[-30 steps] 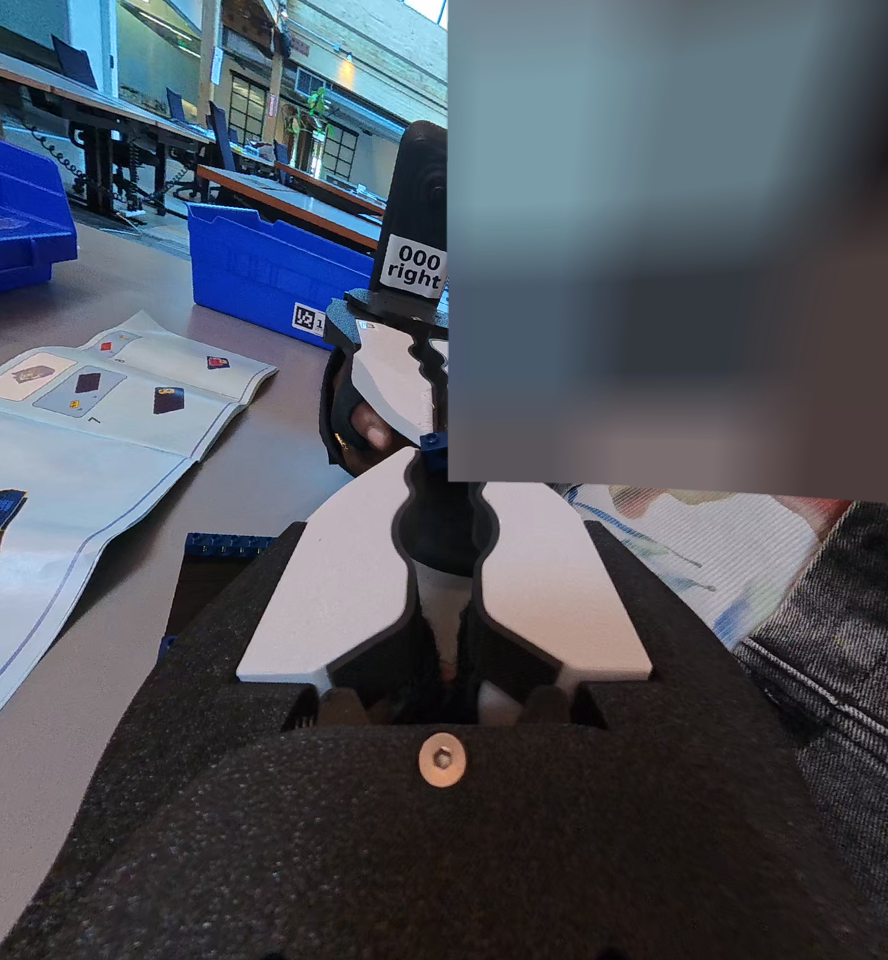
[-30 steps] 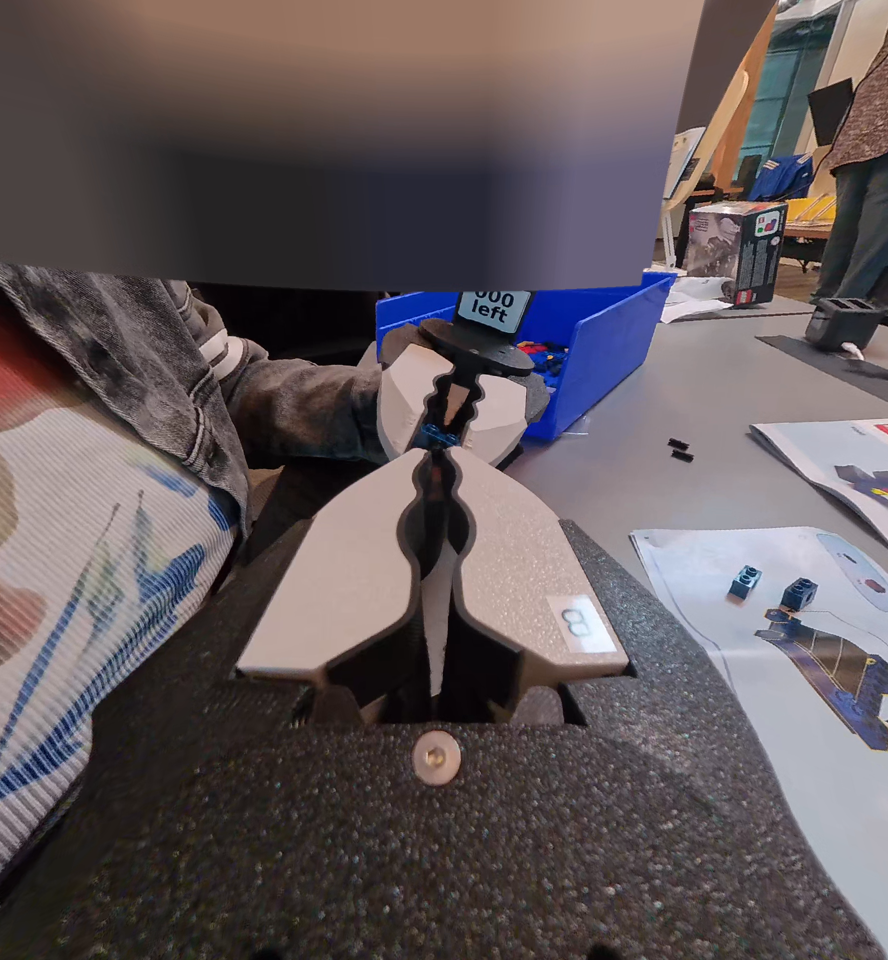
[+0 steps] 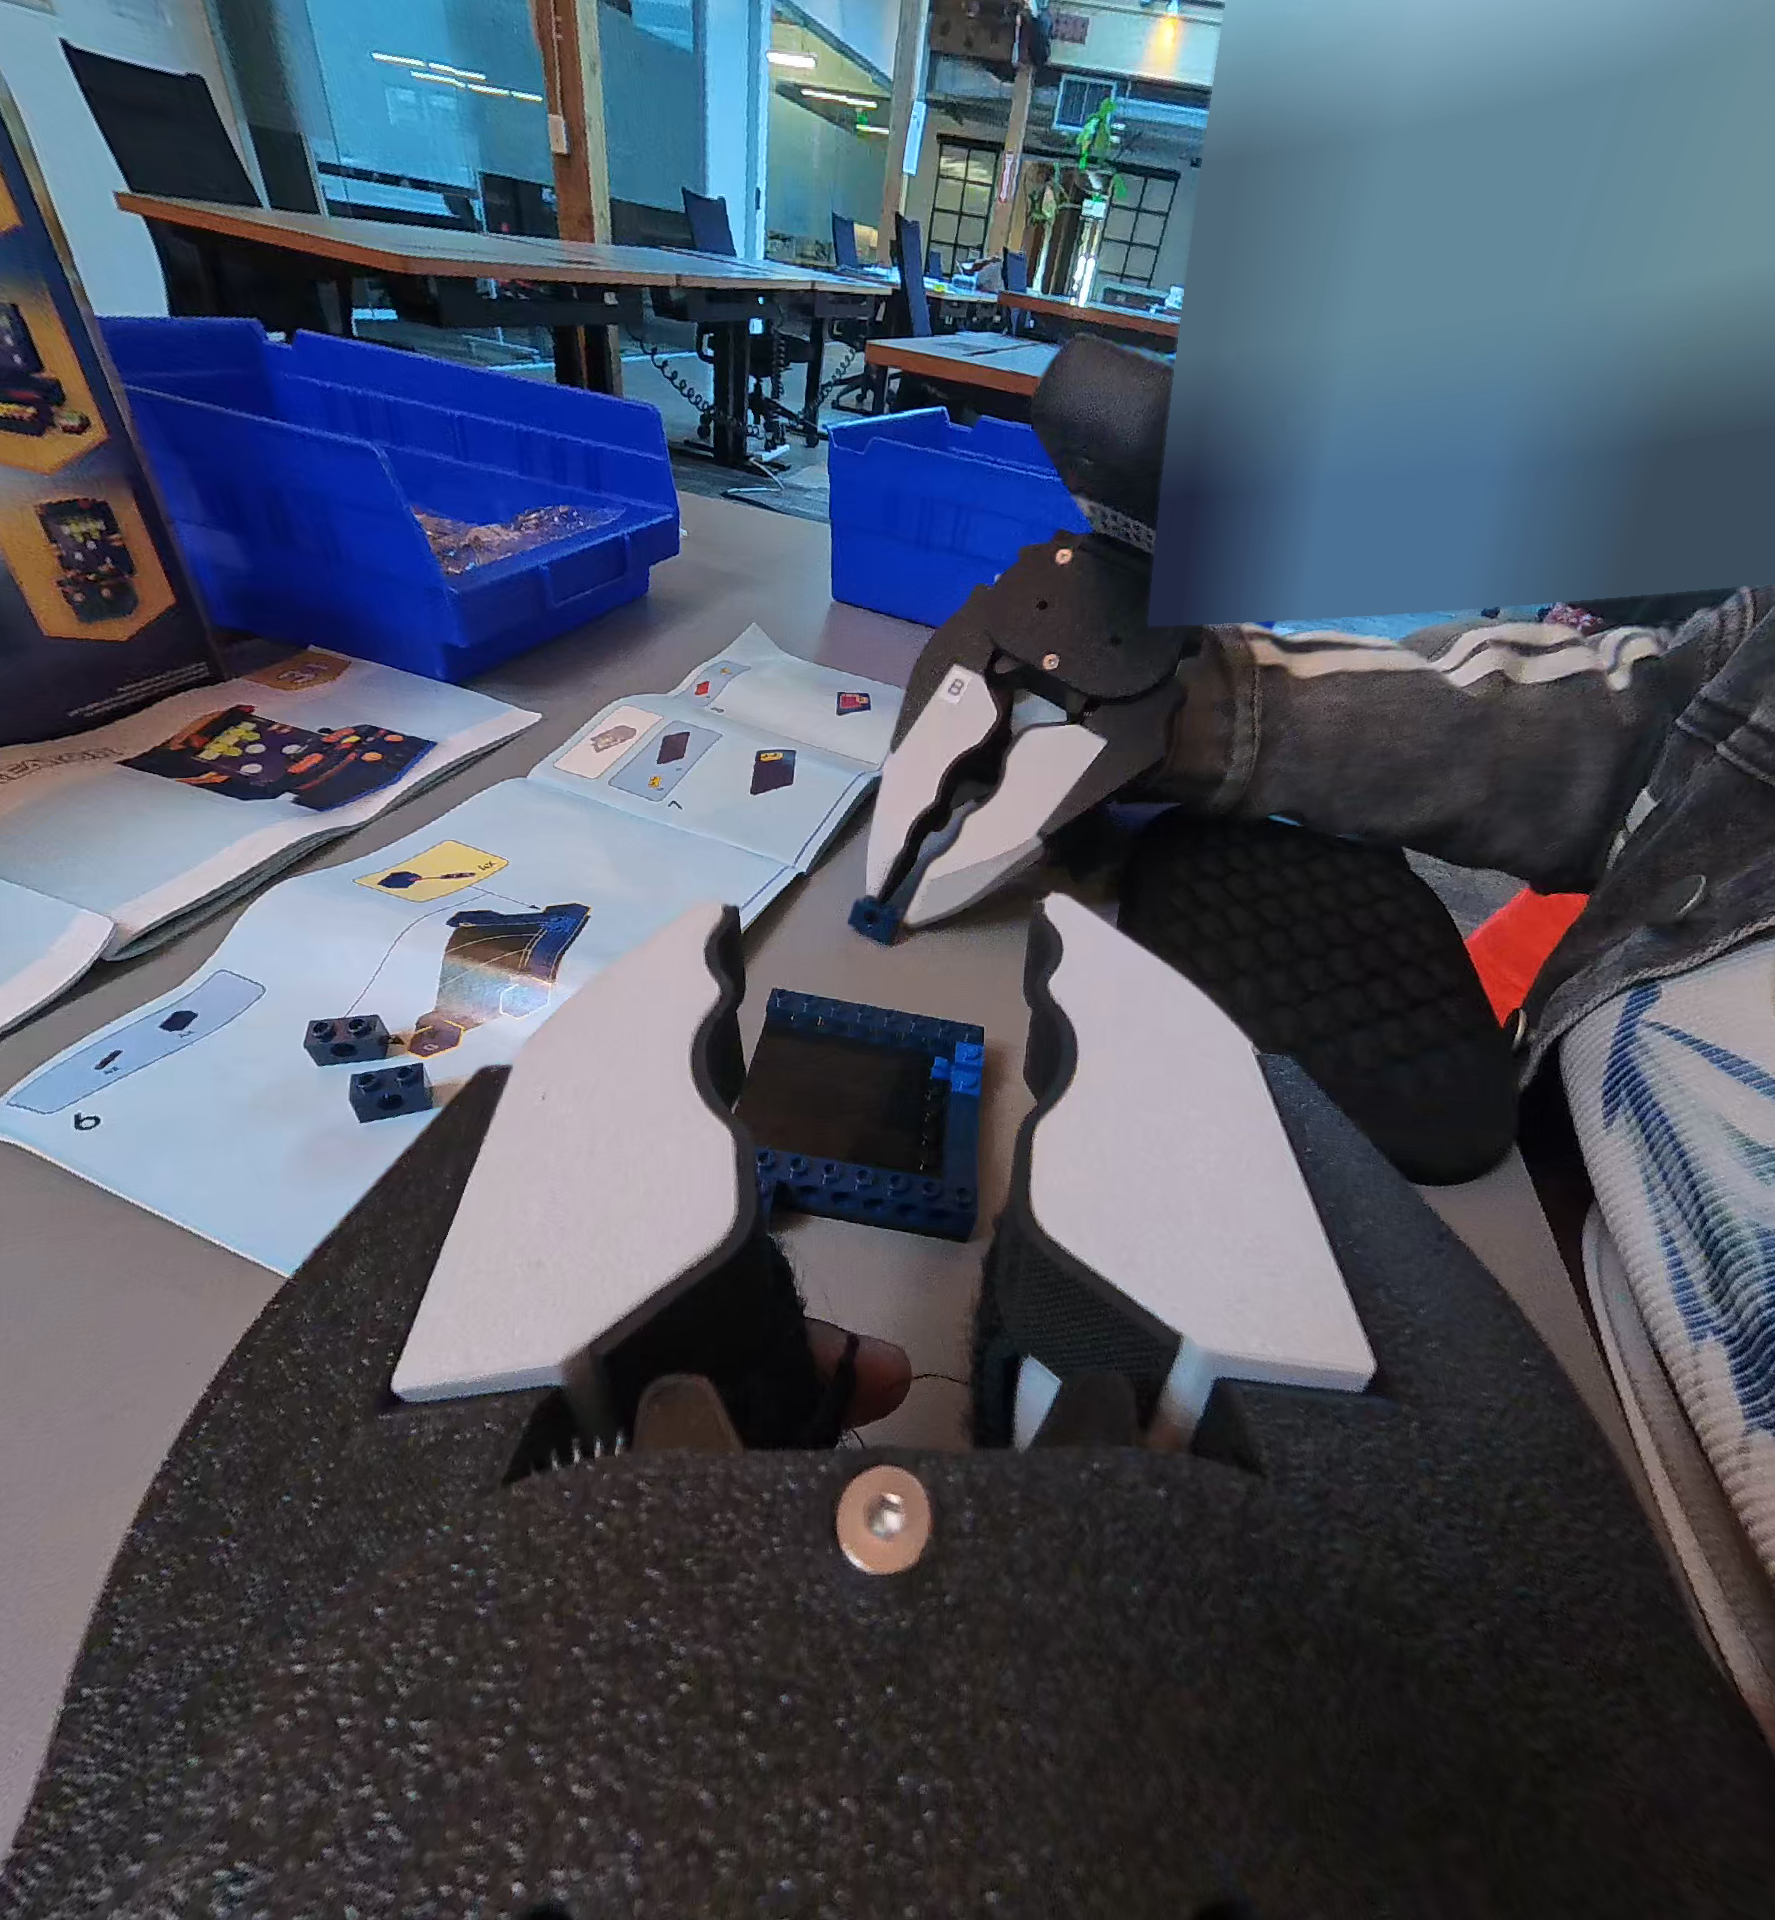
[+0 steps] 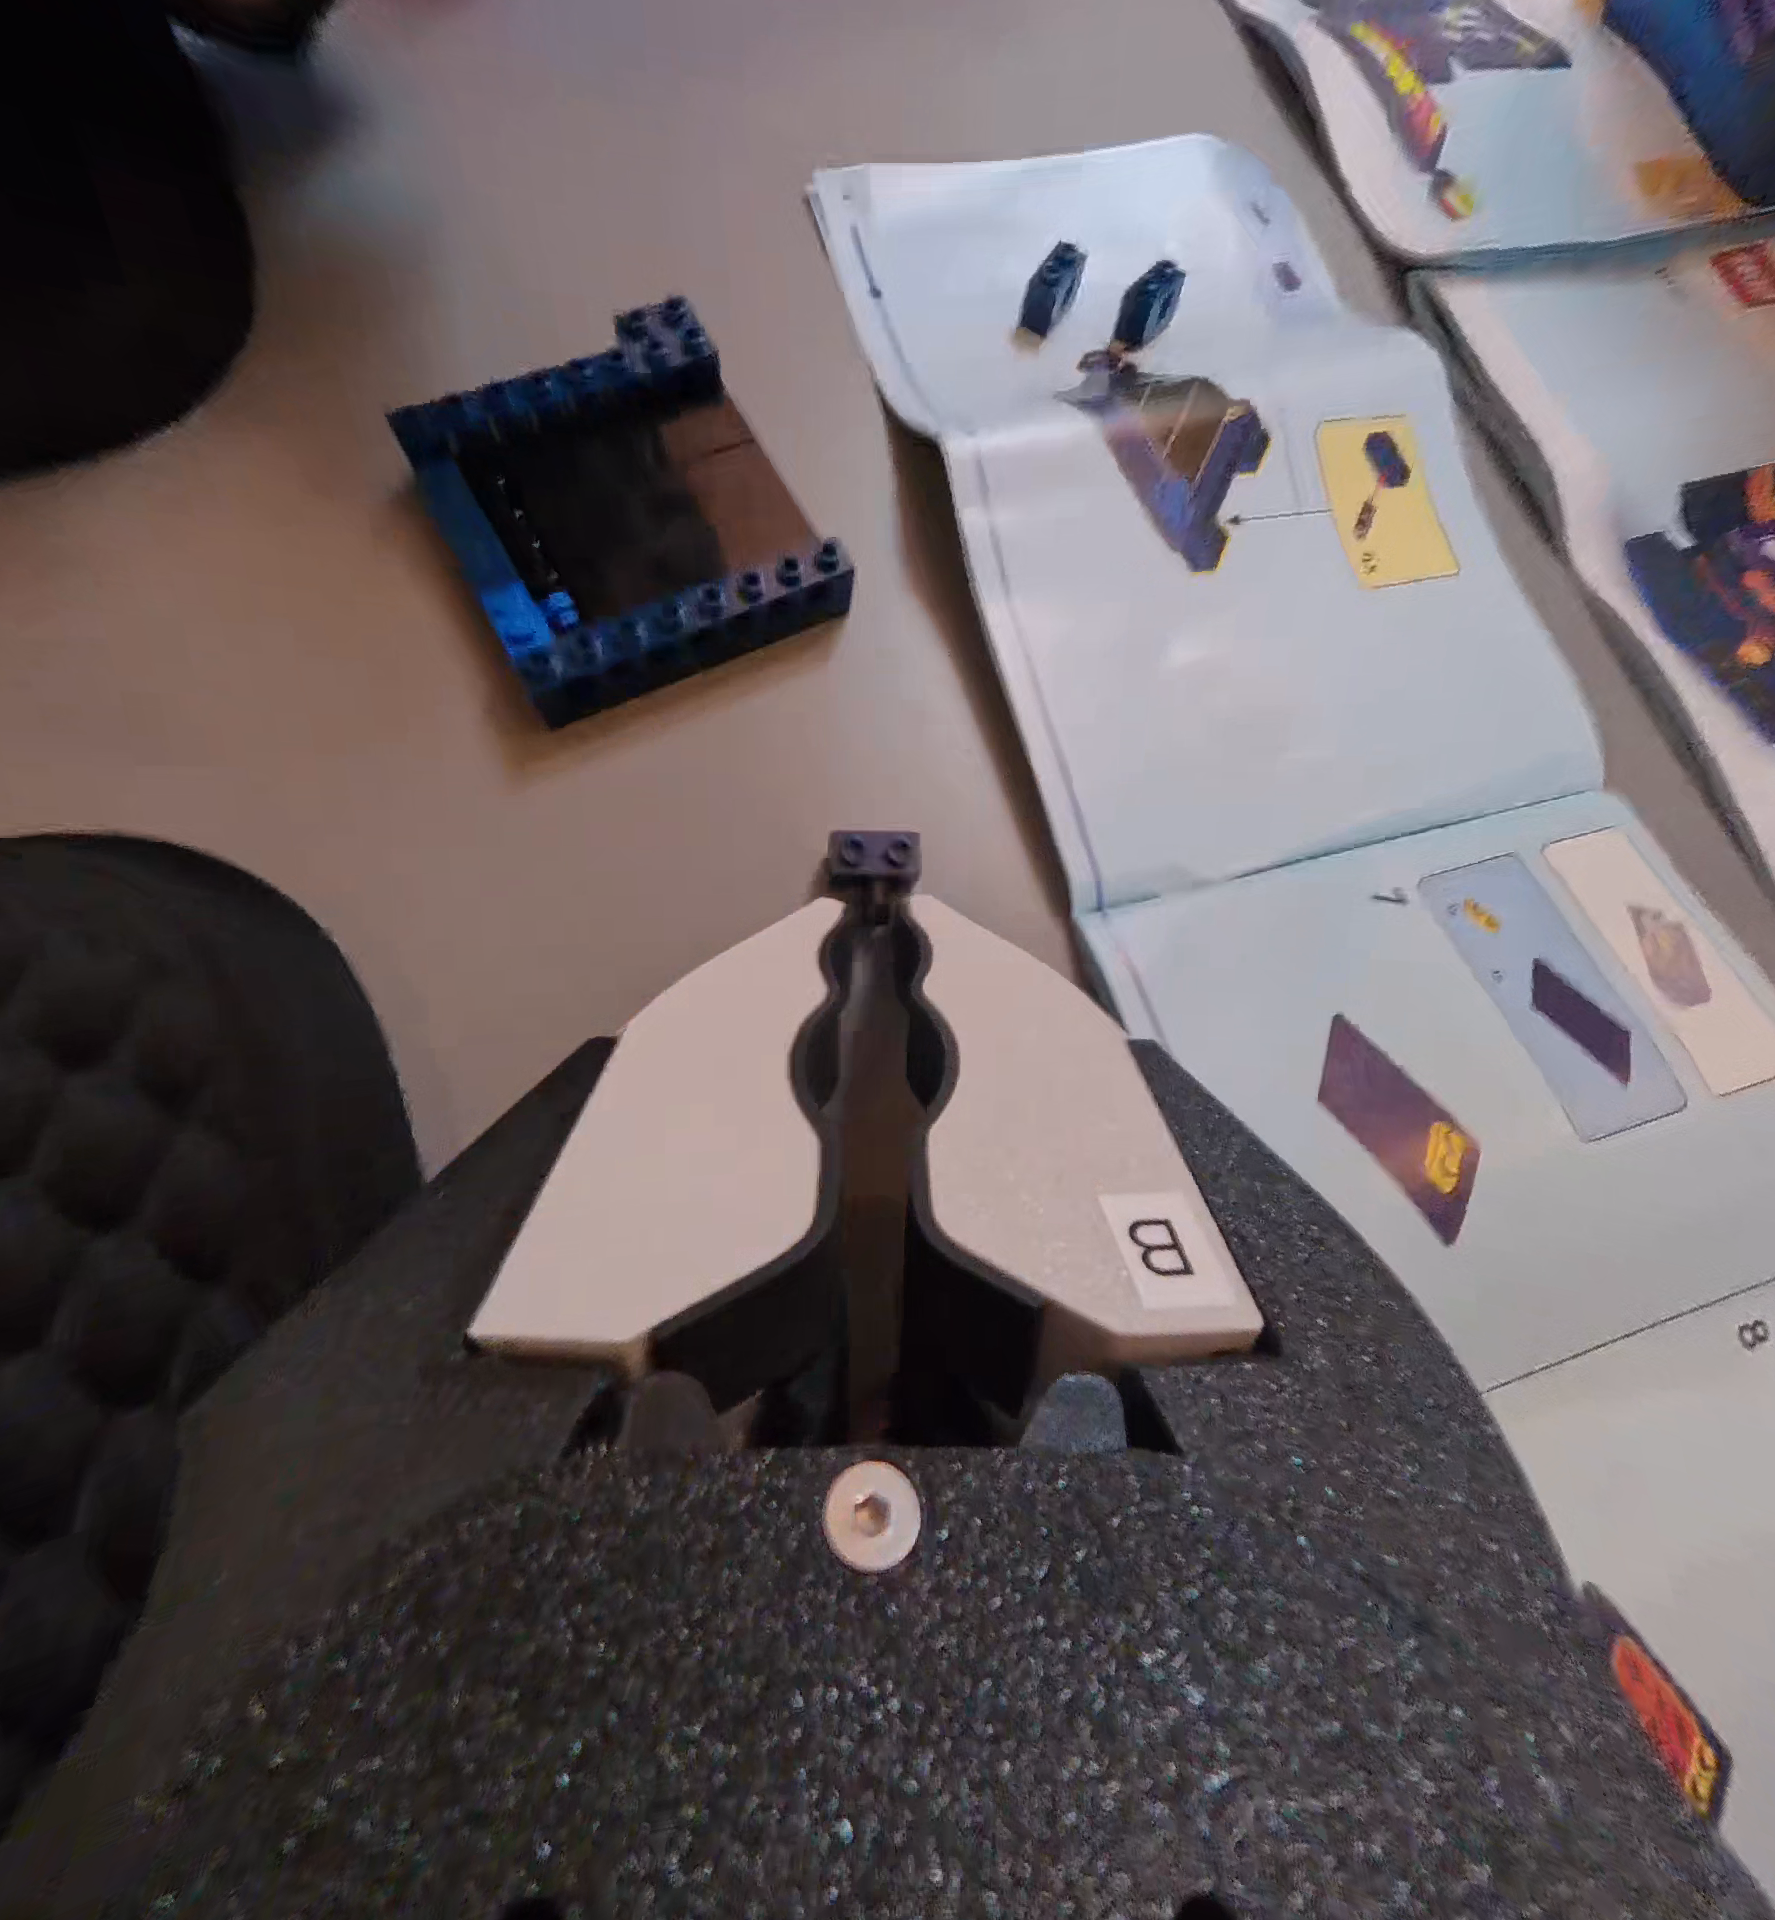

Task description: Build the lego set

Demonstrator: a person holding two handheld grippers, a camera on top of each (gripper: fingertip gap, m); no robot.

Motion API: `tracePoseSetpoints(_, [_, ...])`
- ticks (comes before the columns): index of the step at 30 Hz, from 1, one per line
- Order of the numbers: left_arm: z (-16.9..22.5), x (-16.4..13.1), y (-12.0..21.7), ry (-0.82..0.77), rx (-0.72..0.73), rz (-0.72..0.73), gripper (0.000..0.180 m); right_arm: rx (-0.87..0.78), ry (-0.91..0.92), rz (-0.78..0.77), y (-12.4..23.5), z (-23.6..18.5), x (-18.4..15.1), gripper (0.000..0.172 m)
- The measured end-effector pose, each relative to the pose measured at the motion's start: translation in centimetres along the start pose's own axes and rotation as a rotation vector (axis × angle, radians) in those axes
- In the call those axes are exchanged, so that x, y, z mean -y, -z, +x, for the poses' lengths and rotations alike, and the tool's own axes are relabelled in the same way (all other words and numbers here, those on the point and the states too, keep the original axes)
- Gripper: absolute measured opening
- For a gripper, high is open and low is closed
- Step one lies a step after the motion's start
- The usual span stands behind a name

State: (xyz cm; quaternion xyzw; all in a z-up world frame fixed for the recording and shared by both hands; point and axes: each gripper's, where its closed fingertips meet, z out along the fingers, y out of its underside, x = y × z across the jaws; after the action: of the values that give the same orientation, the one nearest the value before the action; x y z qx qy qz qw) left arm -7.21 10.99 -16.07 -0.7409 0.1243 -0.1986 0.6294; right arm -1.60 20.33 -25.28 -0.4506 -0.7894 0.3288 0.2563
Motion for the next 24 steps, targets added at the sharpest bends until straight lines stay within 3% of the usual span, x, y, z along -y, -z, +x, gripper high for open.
tracePoseSetpoints(4, [0.2,-0.2,-0.2,-0.027,0.003,-0.016,0.052,0.039,-0.045,-0.011,1.3,0.0,0.6,0.024])
tracePoseSetpoints(6, [0.3,0.0,-0.2,-0.060,0.007,-0.005,0.052,0.070,-0.054,0.049,2.1,0.5,3.0,0.034])
tracePoseSetpoints(9, [1.6,0.9,-0.2,-0.116,-0.047,0.047,0.047,0.142,0.004,0.172,1.4,1.1,9.1,0.036])
tracePoseSetpoints(12, [2.7,2.0,0.3,-0.182,-0.084,0.131,0.041,0.289,0.051,0.205,-2.8,1.3,14.6,0.032])
tracePoseSetpoints(15, [2.8,2.7,0.8,-0.210,-0.082,0.183,0.038,0.409,0.145,0.128,-9.5,1.5,17.3,0.022])
tracePoseSetpoints(19, [1.9,2.9,1.1,-0.238,-0.020,0.192,0.035,0.457,0.311,-0.019,-17.5,2.3,18.7,0.014])
tracePoseSetpoints(24, [1.3,3.1,1.3,-0.225,0.013,0.199,0.033,0.486,0.436,-0.087,-22.0,2.6,19.2,0.021])
